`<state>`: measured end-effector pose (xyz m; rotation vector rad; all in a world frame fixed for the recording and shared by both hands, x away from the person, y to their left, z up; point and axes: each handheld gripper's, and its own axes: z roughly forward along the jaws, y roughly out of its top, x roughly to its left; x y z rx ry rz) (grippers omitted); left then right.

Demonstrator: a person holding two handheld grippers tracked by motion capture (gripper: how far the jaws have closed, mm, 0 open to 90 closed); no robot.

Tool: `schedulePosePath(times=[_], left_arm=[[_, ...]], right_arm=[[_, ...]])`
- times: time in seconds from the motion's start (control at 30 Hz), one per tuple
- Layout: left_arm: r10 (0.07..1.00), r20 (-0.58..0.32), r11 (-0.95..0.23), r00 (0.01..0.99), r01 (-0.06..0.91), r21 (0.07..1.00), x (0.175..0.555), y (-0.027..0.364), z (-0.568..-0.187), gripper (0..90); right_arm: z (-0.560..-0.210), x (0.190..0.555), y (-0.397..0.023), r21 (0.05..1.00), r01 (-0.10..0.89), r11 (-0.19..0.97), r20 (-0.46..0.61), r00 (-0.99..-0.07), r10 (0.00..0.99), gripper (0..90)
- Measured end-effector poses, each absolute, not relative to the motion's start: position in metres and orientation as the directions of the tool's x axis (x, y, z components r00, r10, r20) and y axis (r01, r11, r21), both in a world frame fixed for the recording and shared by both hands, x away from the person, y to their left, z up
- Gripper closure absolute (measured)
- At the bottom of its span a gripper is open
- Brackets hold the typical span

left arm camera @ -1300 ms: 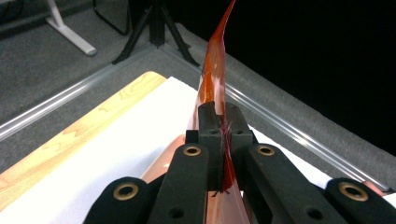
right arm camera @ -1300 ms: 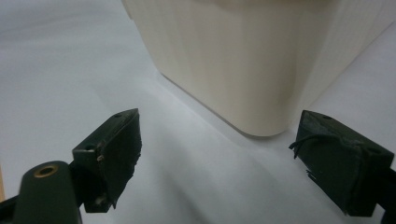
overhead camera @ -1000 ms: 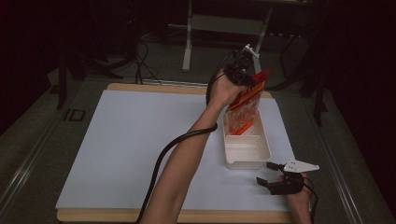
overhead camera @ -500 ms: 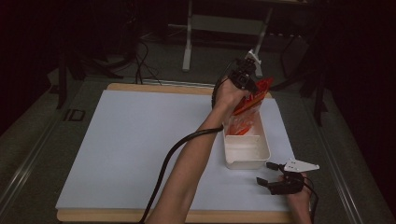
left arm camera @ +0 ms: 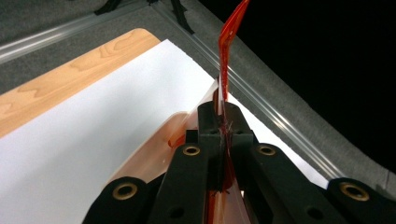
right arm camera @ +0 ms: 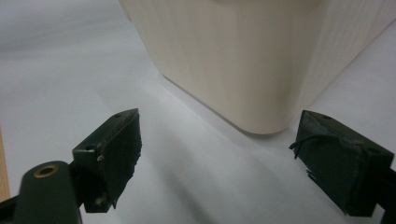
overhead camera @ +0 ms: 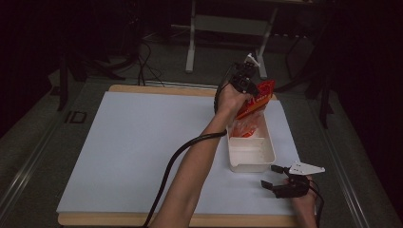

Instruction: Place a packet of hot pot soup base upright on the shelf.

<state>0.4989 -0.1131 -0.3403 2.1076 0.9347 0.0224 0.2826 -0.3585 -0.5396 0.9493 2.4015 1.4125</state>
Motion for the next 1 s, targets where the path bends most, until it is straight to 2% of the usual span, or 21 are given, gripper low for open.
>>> schedulePosePath(times=[0.23, 0.33, 0.73, 1.0], left_arm=[[0.617, -0.280, -0.383, 0.736, 0.591, 0.710, 0.494, -0.111, -0.340, 79.1], [0.622, -0.276, -0.383, 0.732, 0.592, 0.709, 0.493, -0.108, -0.339, 71.4], [0.603, -0.236, -0.397, 0.762, 0.543, 0.740, 0.481, -0.098, -0.322, 67.5], [0.609, -0.196, -0.371, 0.768, 0.494, 0.786, 0.467, -0.072, -0.296, 67.0]], right_arm=[[-0.540, 0.282, -0.358, 0.840, 0.425, 0.338, 0.144, -0.775, 0.615, 14.6], [-0.540, 0.282, -0.358, 0.840, 0.424, 0.338, 0.144, -0.775, 0.615, 14.6], [-0.540, 0.283, -0.358, 0.837, 0.428, 0.342, 0.145, -0.774, 0.616, 14.6], [-0.540, 0.282, -0.358, 0.836, 0.427, 0.343, 0.142, -0.774, 0.617, 14.6]])
